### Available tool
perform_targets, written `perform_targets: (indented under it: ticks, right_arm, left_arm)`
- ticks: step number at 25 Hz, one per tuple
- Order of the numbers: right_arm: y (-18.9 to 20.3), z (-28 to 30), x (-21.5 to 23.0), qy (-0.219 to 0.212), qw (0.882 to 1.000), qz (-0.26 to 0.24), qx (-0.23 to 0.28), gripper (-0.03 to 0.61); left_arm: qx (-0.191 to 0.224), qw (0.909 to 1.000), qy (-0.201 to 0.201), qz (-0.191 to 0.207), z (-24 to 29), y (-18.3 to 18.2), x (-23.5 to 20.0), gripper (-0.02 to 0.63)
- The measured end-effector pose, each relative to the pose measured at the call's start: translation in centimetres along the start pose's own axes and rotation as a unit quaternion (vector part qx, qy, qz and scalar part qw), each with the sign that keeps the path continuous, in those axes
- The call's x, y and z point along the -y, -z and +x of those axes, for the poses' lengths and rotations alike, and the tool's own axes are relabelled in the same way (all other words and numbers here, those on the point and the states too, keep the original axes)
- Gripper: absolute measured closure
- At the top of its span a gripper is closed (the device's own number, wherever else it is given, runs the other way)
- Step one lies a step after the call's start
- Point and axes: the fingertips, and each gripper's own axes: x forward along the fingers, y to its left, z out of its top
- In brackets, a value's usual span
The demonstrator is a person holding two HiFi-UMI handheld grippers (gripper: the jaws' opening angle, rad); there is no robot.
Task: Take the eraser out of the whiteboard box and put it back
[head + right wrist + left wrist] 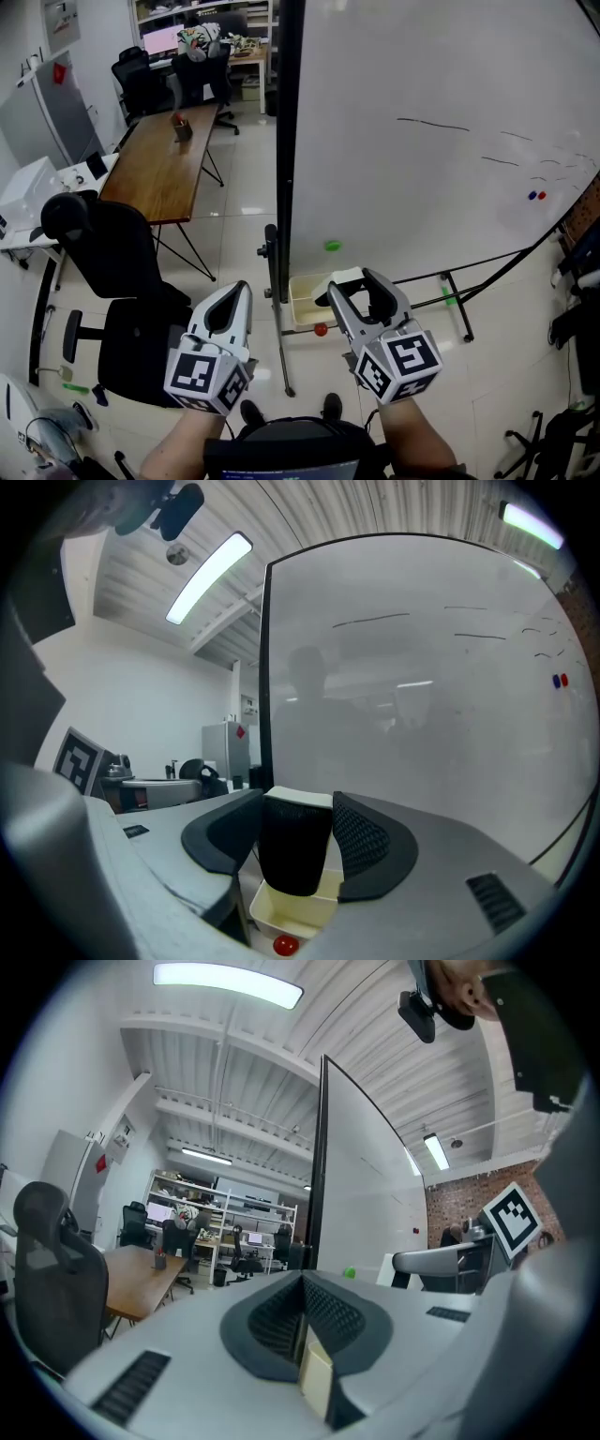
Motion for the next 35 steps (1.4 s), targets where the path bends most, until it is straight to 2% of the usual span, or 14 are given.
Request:
perform_targets:
  ticks: [6,12,15,20,28,33,35]
  right_arm:
    - [4.9,1.6,0.3,-0.001,0.999,-0.012,-0.038,0.321]
    - [10.0,3.0,0.1,-0.003,0.997,-0.023,-0.069,0.321]
    - [12.4,3.5,-0.2,-0.003,0.996,-0.04,-0.085,0.321]
    - [15.8,4.5,-0.1,0.003,0.992,-0.03,-0.122,0.321]
    - [16.6,4.8,-0.7,0.006,0.989,-0.046,-0.14,0.321]
    - [16.3,5.1,-0.6,0.001,0.989,-0.049,-0.142,0.316]
    - [15.3,5.0,-0.7,-0.003,0.99,-0.049,-0.133,0.293]
  left_arm:
    - [-0.044,0.9989,-0.011,-0.006,1.1,5.1,-1.1,0.578]
    - [-0.079,0.9967,-0.006,-0.016,1.9,10.5,-1.3,0.578]
    - [-0.094,0.9954,-0.005,-0.019,2.3,12.7,-1.5,0.578]
    - [-0.116,0.9931,-0.006,-0.016,2.8,15.4,-1.8,0.578]
    - [-0.126,0.9918,-0.002,-0.019,2.8,16.3,-1.5,0.578]
    - [-0.112,0.9936,0.0,-0.016,3.2,14.6,-1.7,0.578]
    - [-0.105,0.9944,0.001,-0.014,3.2,13.5,-1.7,0.578]
